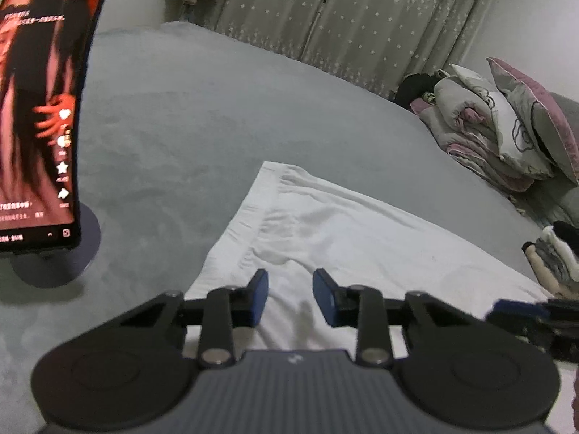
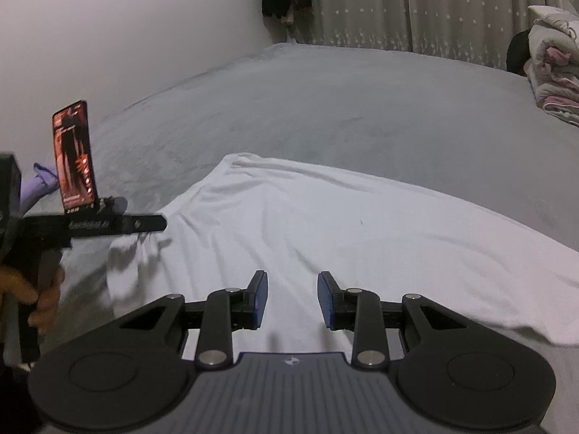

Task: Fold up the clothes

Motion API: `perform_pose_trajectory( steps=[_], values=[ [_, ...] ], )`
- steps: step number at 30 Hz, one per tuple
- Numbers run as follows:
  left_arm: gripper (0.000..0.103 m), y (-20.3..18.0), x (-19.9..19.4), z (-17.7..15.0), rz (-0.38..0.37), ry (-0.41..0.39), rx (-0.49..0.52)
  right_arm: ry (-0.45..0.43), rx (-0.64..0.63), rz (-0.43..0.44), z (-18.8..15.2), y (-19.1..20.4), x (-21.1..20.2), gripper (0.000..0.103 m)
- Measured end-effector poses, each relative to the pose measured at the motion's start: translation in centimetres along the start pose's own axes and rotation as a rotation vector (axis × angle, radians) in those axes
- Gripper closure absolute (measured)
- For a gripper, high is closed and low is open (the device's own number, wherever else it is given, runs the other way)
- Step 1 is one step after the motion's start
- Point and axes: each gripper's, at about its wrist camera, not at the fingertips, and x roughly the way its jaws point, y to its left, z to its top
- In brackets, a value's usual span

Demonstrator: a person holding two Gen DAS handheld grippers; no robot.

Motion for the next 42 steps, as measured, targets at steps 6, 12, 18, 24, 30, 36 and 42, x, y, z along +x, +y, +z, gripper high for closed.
perform_pose_trajectory(
  steps=[6, 12, 18, 24, 30, 36, 42],
  values=[
    [0.073, 0.7, -0.8, 0.0, 0.09, -0.028, 0.022, 0.009, -0.014, 0.05, 3.2, 1.1, 3.1, 0.072],
    [0.066, 2.0, -1.6, -0.5, 0.156, 0.002, 0.015, 0.015, -0.014, 0.108, 6.3, 3.1, 6.7, 0.072],
    [0.066, 4.5, -2.6, -0.6, 0.147, 0.033, -0.103, 0.037, -0.033, 0.129, 9.7, 5.8, 10.8, 0.072],
    [0.068, 7.3, -3.3, -1.2, 0.016, 0.091, -0.312, 0.076, -0.024, 0.093, 12.5, 6.8, 14.9, 0.072],
    [0.068, 9.6, -3.1, -2.0, -0.092, 0.148, -0.471, 0.125, -0.116, 0.026, 14.2, 7.4, 18.8, 0.072],
    [0.069, 9.5, -1.9, -2.4, -0.096, 0.131, -0.519, 0.167, -0.149, 0.022, 14.8, 7.3, 21.4, 0.072],
    [0.083, 9.1, -0.6, -2.6, -0.084, 0.104, -0.548, 0.187, -0.186, 0.035, 15.0, 8.5, 23.1, 0.072]
  ],
)
